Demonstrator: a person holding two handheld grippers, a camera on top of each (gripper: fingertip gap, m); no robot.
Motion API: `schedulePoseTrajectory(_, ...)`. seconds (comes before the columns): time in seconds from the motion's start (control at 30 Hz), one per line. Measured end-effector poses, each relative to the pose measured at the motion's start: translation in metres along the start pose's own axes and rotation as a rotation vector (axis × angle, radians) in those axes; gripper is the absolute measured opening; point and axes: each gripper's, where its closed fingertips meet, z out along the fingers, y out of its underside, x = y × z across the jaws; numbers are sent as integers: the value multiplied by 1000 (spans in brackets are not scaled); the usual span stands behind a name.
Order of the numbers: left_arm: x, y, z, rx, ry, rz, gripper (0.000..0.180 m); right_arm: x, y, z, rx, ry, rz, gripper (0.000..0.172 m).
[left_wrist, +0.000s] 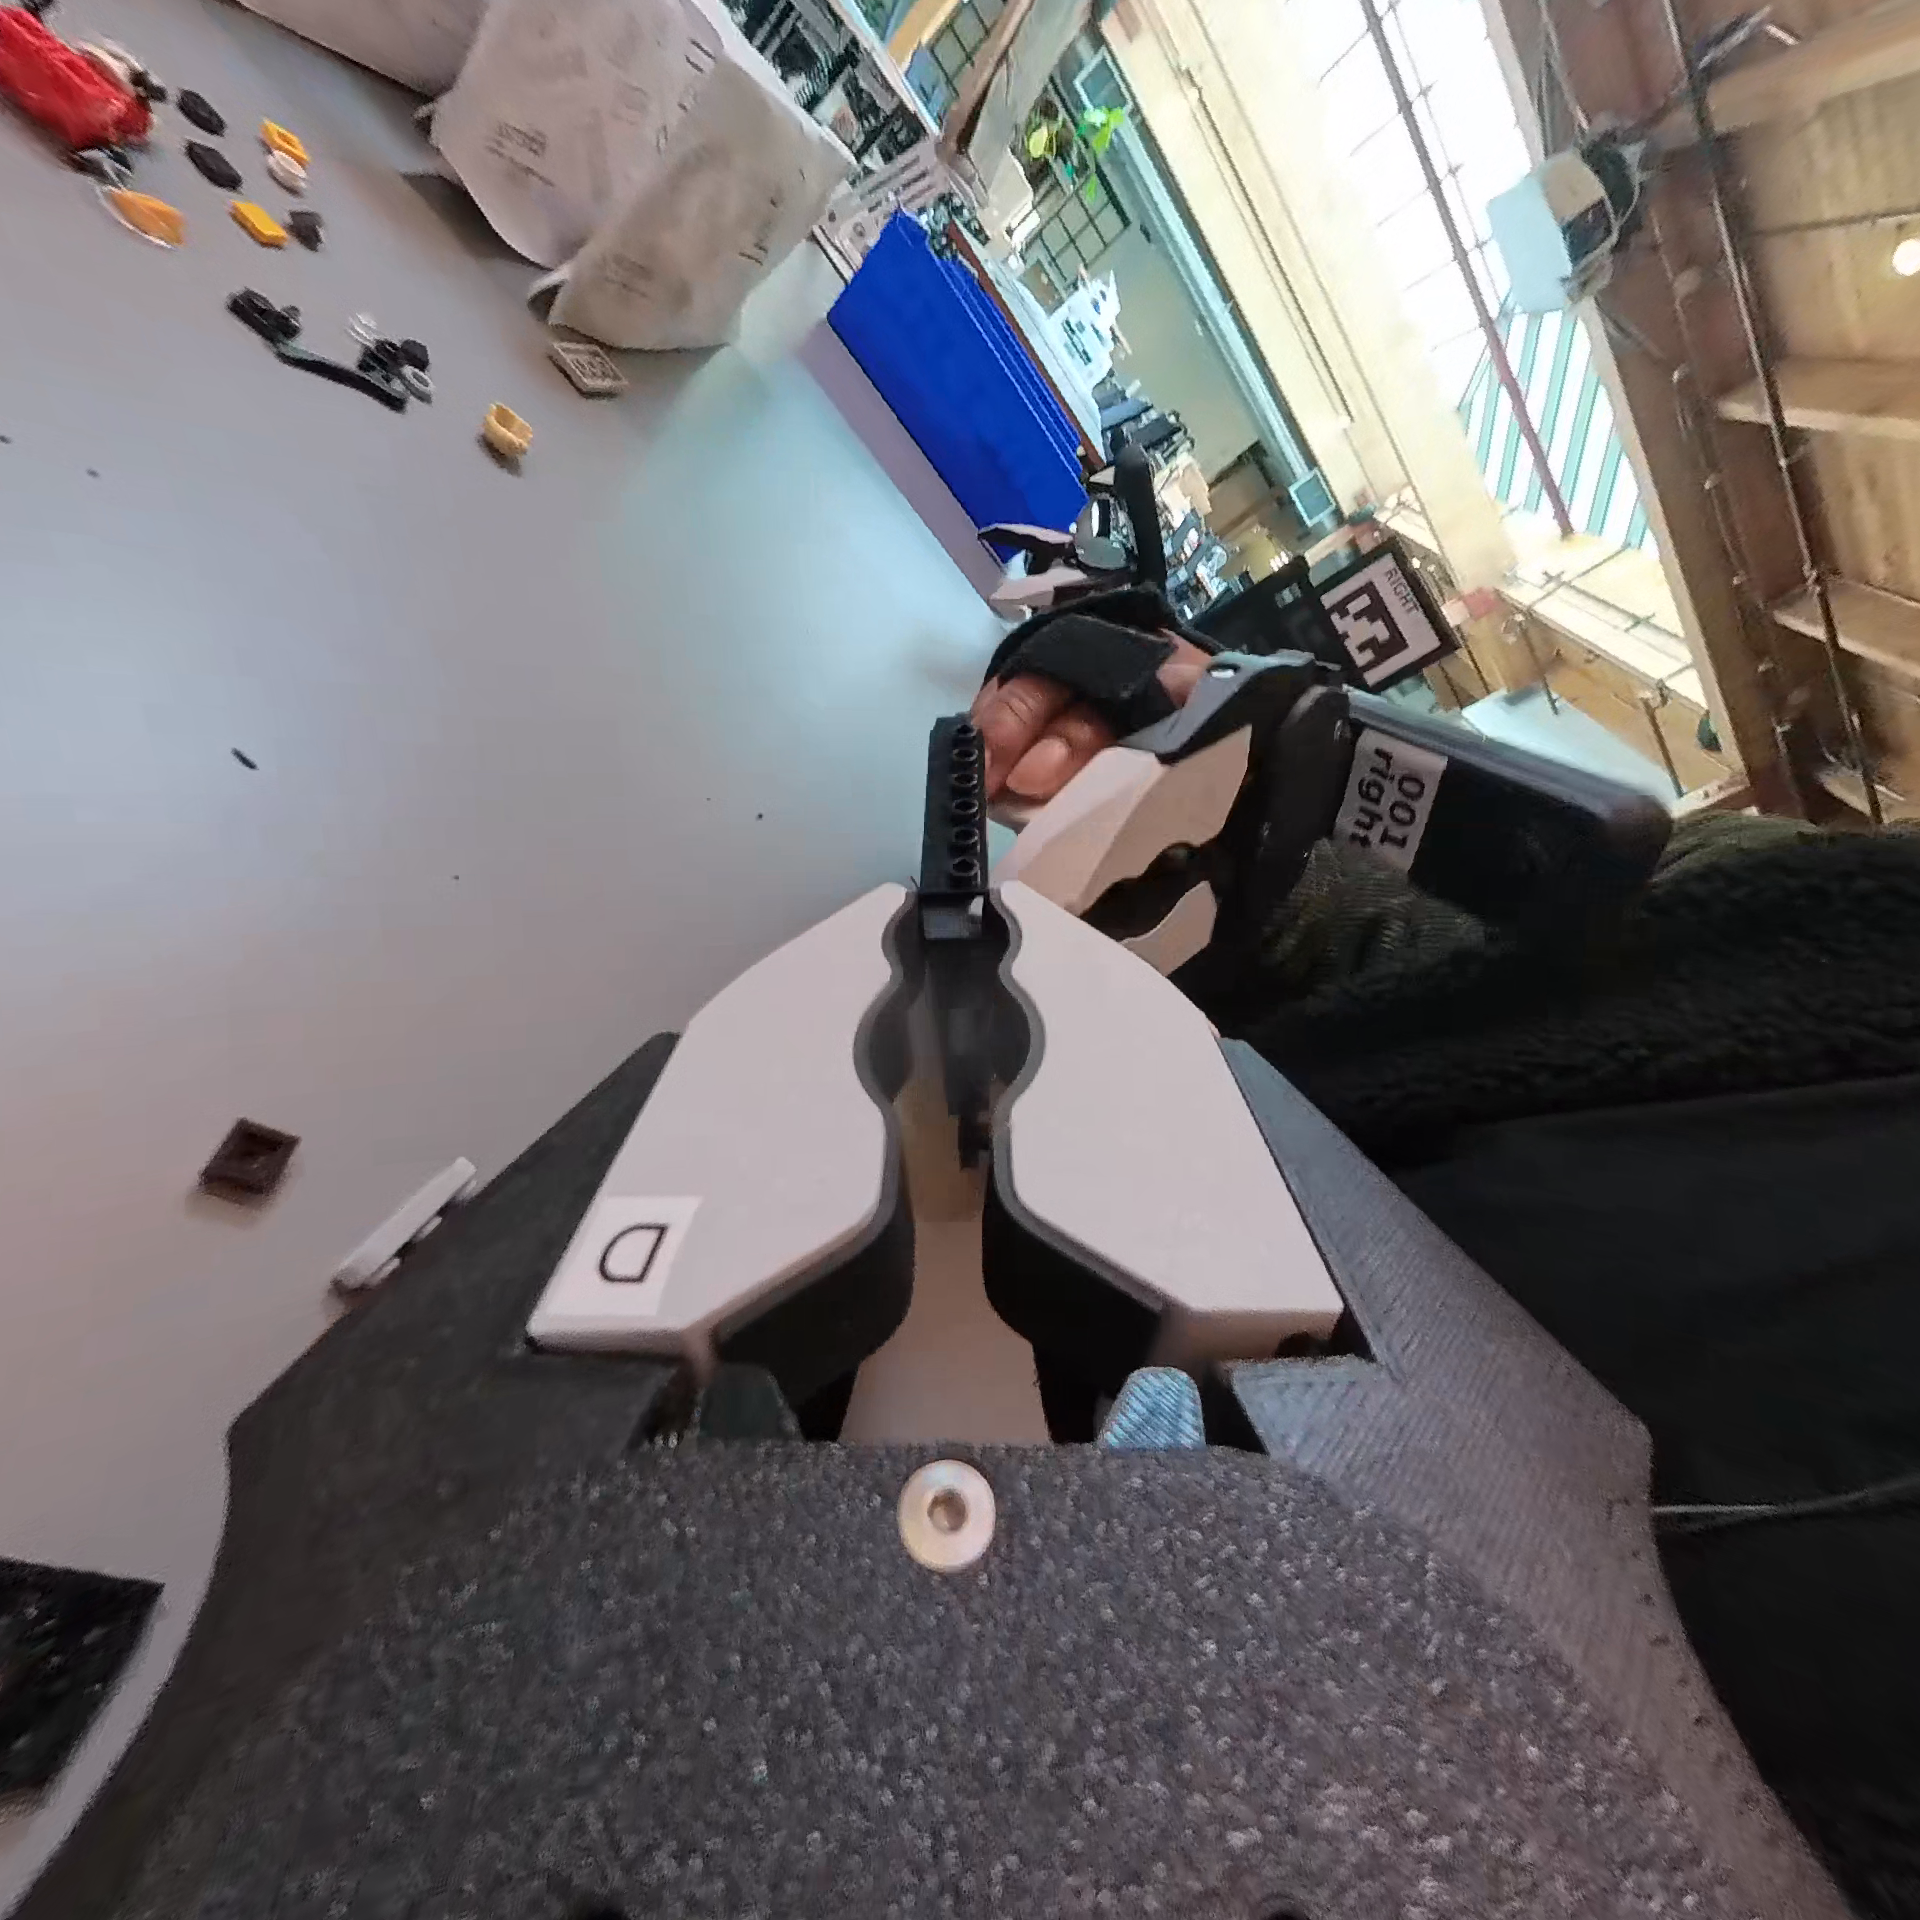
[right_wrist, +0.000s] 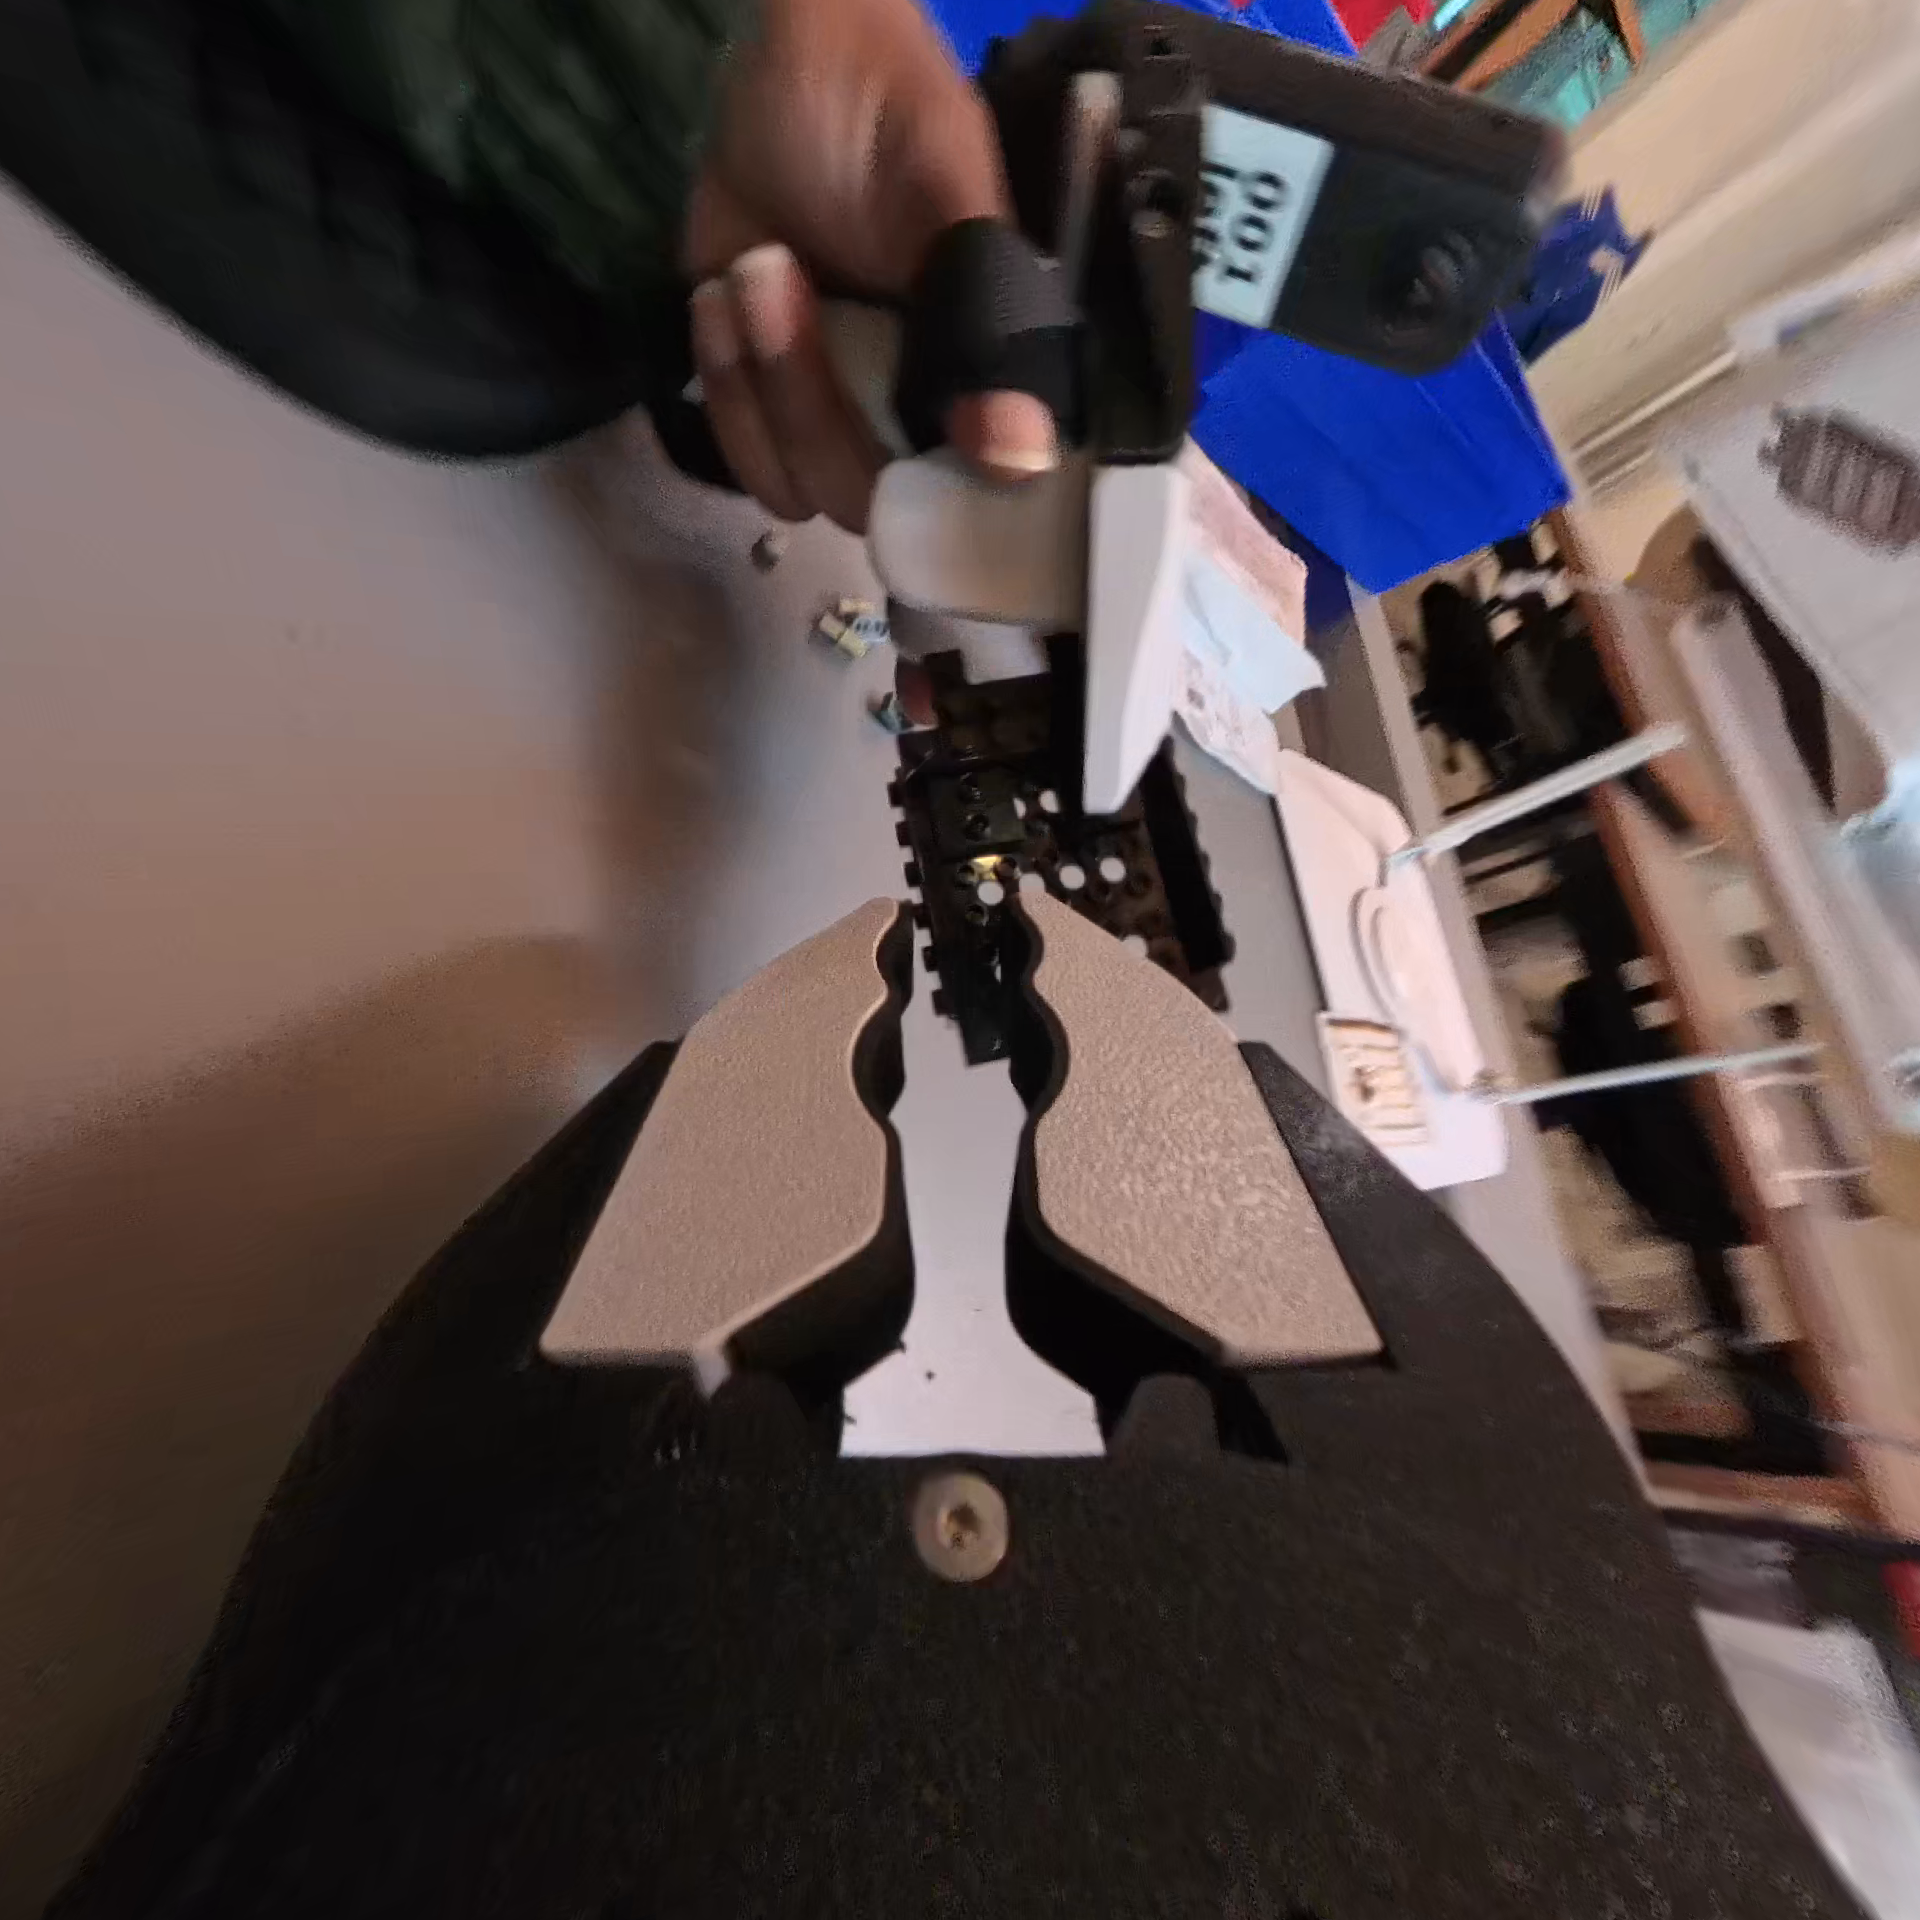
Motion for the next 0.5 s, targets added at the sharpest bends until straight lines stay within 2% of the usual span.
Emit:
schedulePoseTrajectory(0.13,-7,-2,-2,12,-42,11,9,21,-5,-8,82,8,305,16)
schedulePoseTrajectory(0.27,-8,0,4,19,-84,53,9,23,-7,-4,96,-79,593,25)
schedulePoseTrajectory(0.4,-9,3,12,13,-114,64,10,19,1,4,30,-72,622,28)
schedulePoseTrajectory(0.5,-12,5,13,21,-85,-44,10,16,13,8,-41,-39,545,29)
